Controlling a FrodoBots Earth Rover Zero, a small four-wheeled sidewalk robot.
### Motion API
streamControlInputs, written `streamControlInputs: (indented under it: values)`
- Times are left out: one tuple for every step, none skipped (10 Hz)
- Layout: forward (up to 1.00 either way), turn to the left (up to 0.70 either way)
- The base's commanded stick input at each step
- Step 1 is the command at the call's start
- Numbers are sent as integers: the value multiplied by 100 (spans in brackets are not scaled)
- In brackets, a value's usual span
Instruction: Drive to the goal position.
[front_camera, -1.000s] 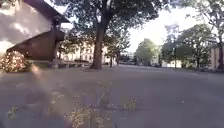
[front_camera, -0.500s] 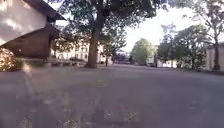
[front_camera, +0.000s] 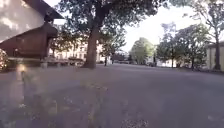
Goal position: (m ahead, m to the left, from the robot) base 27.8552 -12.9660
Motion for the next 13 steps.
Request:
streamControlInputs:
  values:
    - [70,0]
    - [70,0]
    - [70,0]
    - [70,0]
    - [70,0]
    - [70,0]
    - [70,0]
    - [70,0]
    - [70,0]
    - [70,0]
    - [70,0]
    - [70,0]
    - [70,0]
